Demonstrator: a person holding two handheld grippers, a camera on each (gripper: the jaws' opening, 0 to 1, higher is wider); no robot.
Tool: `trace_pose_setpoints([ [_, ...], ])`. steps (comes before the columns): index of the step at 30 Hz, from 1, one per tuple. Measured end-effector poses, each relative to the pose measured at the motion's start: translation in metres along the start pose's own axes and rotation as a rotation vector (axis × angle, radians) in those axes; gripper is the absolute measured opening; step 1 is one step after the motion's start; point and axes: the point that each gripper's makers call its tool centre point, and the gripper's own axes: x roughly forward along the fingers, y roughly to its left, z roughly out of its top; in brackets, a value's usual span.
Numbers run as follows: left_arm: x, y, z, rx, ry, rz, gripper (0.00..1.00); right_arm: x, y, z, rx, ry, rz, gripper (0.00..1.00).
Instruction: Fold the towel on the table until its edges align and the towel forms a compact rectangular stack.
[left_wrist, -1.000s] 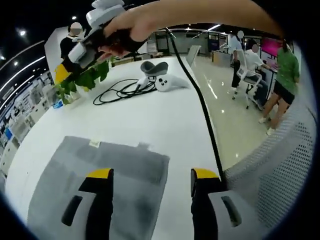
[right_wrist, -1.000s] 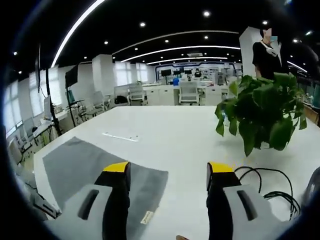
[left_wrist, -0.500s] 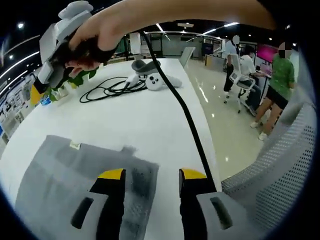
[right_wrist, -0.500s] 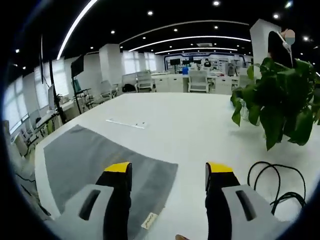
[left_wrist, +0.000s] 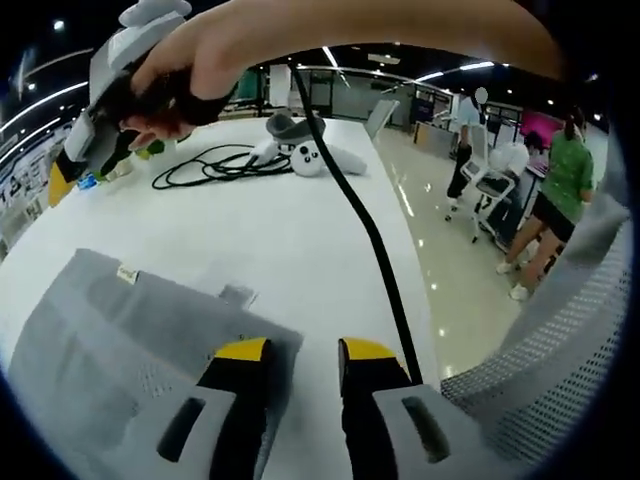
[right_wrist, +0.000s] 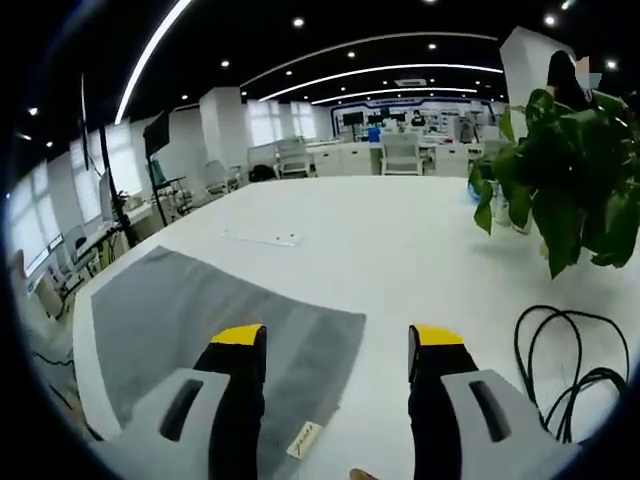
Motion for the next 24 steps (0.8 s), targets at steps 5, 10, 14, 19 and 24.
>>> trace_pose_setpoints([
  [5,0.001,0.006,0.002,-0.027,-0.016,0.044,0.24,-0.001,0.001,-0.006,0.005,0.008,0.000,0.56],
  [10,0.004,0.008,0.002,-0.001,-0.018,0.076,0.23,-0.001,0.002,-0.009,0.003,0.011,0.000,0.56],
  [14,0.003,0.010,0.003,-0.003,-0.019,0.091,0.20,0.000,-0.001,-0.013,0.000,0.018,-0.006,0.55],
  [19,0.003,0.020,0.002,-0.008,-0.018,0.112,0.10,0.003,-0.006,-0.015,-0.011,0.025,-0.028,0.56],
  [24,0.004,0.019,0.004,0.010,-0.037,0.105,0.10,0.010,-0.005,-0.017,-0.022,0.039,-0.028,0.55],
])
